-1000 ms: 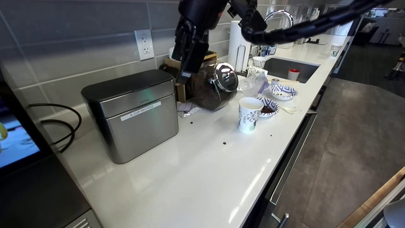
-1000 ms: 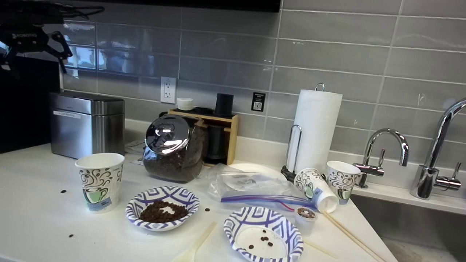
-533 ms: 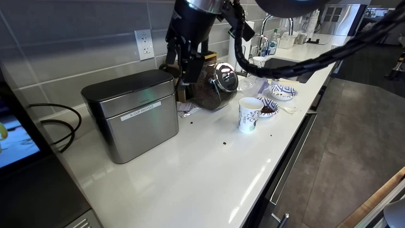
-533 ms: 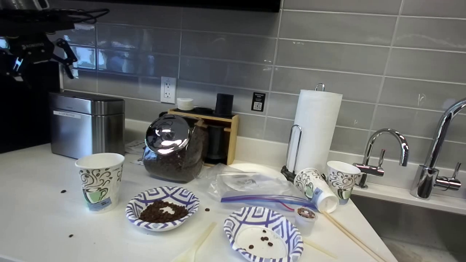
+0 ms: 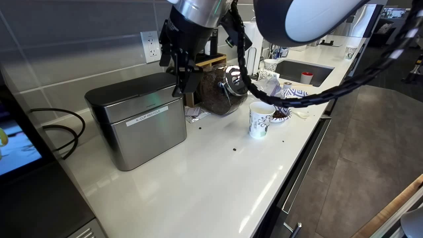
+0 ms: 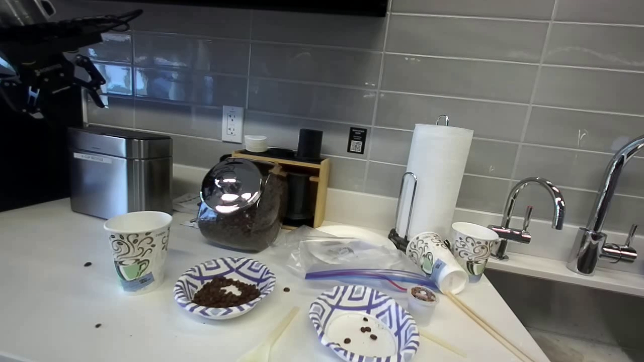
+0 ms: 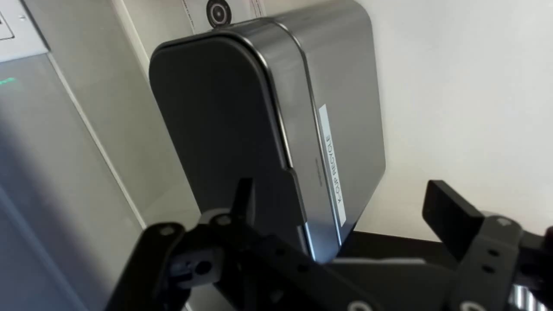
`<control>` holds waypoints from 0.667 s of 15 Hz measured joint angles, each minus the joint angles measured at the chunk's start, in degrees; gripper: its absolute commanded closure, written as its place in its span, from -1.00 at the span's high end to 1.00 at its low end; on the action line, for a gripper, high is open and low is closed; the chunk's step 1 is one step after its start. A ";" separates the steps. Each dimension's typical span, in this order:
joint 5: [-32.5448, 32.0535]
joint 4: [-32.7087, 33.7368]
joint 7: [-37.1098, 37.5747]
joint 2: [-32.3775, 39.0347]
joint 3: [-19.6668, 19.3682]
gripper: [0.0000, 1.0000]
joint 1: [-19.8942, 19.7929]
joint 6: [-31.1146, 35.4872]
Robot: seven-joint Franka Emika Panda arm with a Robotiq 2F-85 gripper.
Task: Open the lid on the bin
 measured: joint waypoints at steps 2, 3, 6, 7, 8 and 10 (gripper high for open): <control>-4.48 0.85 2.10 0.82 0.00 1.00 0.03 0.22; -6.41 1.32 2.94 1.29 0.00 1.00 0.06 0.22; -10.82 2.78 4.94 2.90 0.00 1.00 0.23 0.22; -11.89 3.23 5.37 3.47 0.00 1.00 0.25 0.22; -12.74 3.70 5.63 4.03 0.00 1.00 0.27 0.22; -12.78 3.95 5.63 4.38 -0.02 1.00 0.21 0.22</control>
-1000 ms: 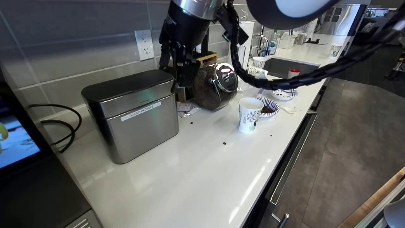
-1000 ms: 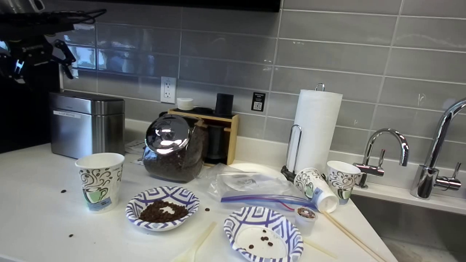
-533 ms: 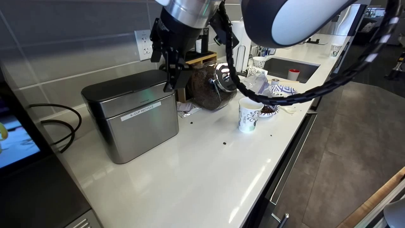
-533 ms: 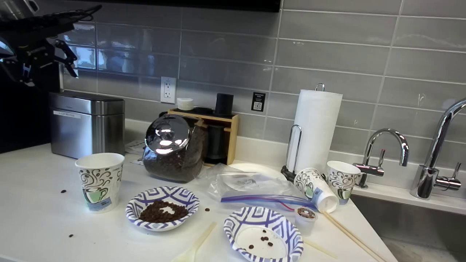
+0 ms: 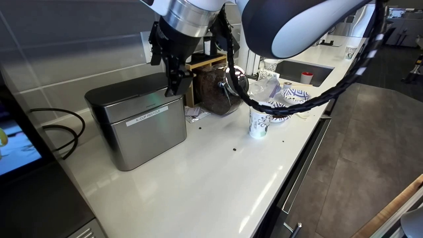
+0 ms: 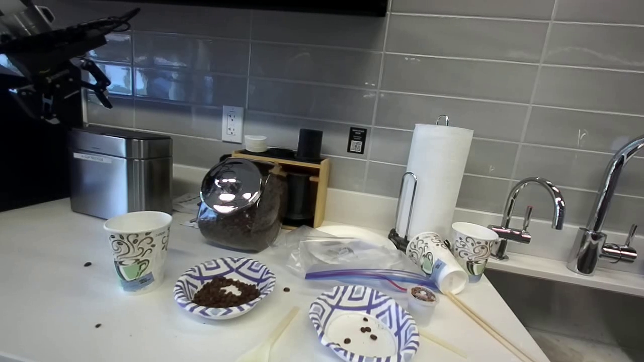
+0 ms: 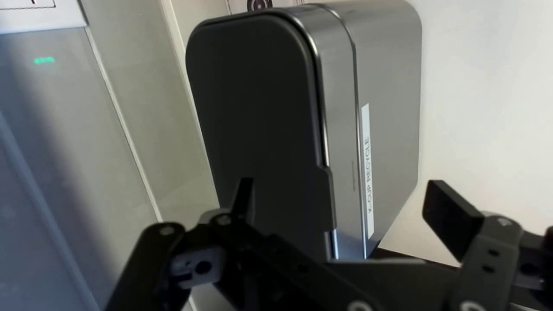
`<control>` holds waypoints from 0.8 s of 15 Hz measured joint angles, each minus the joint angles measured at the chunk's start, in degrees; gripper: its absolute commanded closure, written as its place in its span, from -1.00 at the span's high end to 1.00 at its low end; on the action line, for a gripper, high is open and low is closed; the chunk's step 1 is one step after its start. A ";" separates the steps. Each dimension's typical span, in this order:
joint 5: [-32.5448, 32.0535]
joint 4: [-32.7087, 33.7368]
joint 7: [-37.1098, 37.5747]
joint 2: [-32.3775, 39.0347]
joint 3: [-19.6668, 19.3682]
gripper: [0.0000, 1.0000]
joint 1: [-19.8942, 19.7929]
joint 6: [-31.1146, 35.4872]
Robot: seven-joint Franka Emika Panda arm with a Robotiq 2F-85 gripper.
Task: Open the lid on the bin
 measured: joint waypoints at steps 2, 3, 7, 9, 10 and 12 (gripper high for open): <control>0.00 0.03 0.00 -0.07 -0.01 1.00 -0.01 0.00; 0.00 0.05 0.00 -0.07 0.00 1.00 0.00 0.00; -1.07 0.09 0.46 -0.02 -0.14 1.00 0.01 0.00; -4.33 0.12 2.96 0.12 -0.51 1.00 0.02 0.00; -5.84 0.16 4.23 0.21 -0.69 1.00 0.02 0.00; -8.11 0.24 6.34 0.53 -0.89 1.00 0.02 0.00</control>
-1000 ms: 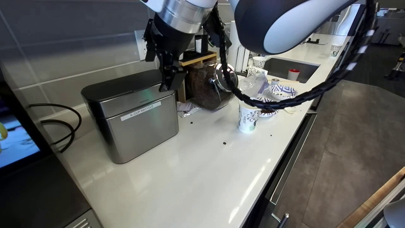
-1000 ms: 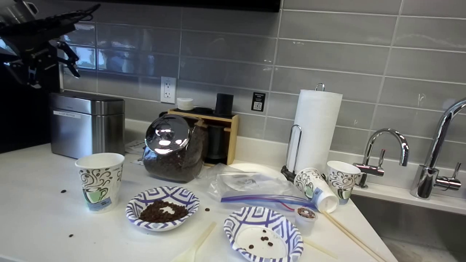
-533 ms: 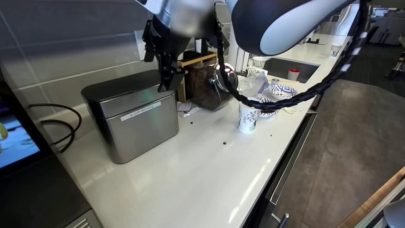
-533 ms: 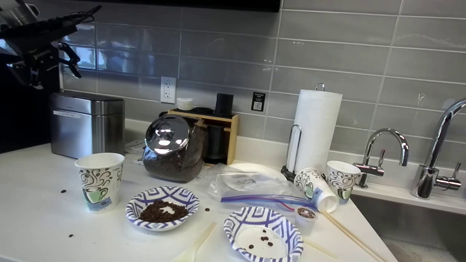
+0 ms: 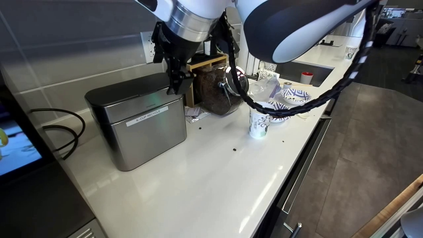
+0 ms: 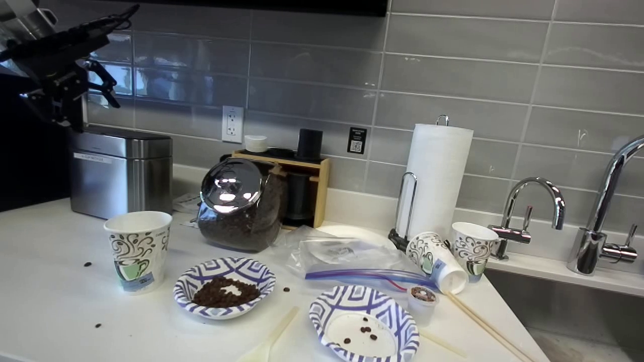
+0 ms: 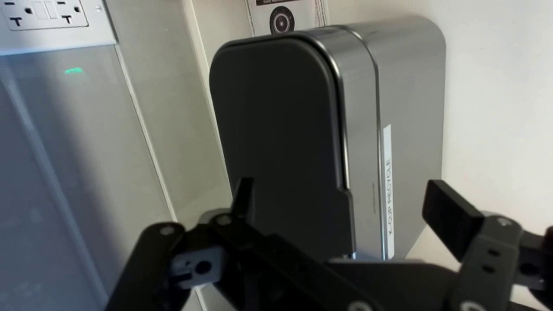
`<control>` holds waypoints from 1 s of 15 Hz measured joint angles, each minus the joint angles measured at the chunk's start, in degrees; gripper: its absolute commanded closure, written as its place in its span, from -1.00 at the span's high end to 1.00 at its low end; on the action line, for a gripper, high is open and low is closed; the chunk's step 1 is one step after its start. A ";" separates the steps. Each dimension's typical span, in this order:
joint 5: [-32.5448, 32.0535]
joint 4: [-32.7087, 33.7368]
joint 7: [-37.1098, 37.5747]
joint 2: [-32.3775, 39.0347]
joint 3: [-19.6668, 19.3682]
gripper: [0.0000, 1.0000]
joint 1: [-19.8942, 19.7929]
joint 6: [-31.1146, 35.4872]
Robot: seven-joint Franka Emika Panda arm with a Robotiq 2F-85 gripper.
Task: Open the lid on the bin
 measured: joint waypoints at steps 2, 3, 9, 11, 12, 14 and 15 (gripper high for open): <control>-0.89 0.11 1.37 0.42 0.00 1.00 0.03 0.00; -1.03 0.22 1.94 0.67 0.05 1.00 0.06 0.00; -6.56 2.85 7.95 2.90 -0.04 1.00 0.88 0.25; -8.78 3.81 9.64 3.69 -0.07 1.00 1.17 0.26; -9.68 4.28 10.35 4.13 -0.08 1.00 1.34 0.26; -11.11 4.95 11.35 4.97 -0.08 1.00 1.64 0.27; -11.69 5.29 11.72 5.36 -0.09 1.00 1.78 0.27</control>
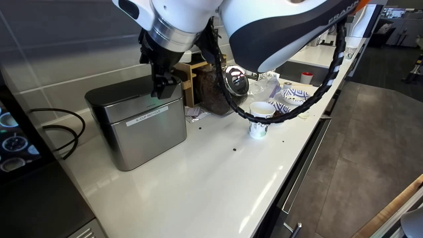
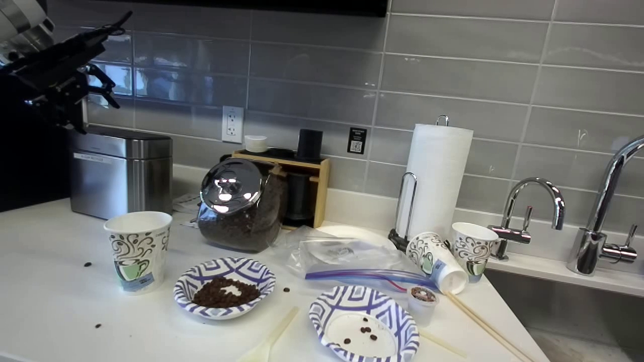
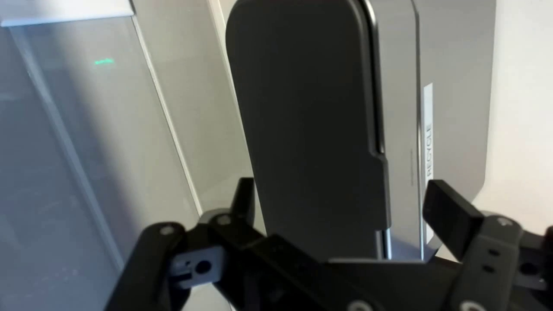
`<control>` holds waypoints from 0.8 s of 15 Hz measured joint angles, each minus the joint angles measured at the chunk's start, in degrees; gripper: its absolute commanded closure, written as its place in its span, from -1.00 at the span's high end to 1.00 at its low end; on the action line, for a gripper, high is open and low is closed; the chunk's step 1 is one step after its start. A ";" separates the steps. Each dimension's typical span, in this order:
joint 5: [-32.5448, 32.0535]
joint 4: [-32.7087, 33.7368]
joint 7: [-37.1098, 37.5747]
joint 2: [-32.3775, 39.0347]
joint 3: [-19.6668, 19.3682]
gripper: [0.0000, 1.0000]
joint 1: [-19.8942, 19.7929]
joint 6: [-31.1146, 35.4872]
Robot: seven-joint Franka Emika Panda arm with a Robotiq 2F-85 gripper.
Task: Open the lid on the bin
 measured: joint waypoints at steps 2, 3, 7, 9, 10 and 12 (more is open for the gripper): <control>-1.22 0.67 0.68 0.79 -0.04 1.00 0.25 0.00; -2.10 0.93 1.29 1.09 -0.09 1.00 0.36 0.00; -5.32 2.07 3.33 2.08 -0.31 1.00 0.69 0.00; -6.38 2.29 3.96 2.37 -0.35 1.00 0.74 0.00; -6.81 2.33 4.24 2.46 -0.36 1.00 0.74 0.00; -7.62 2.41 4.75 2.57 -0.36 1.00 0.74 0.00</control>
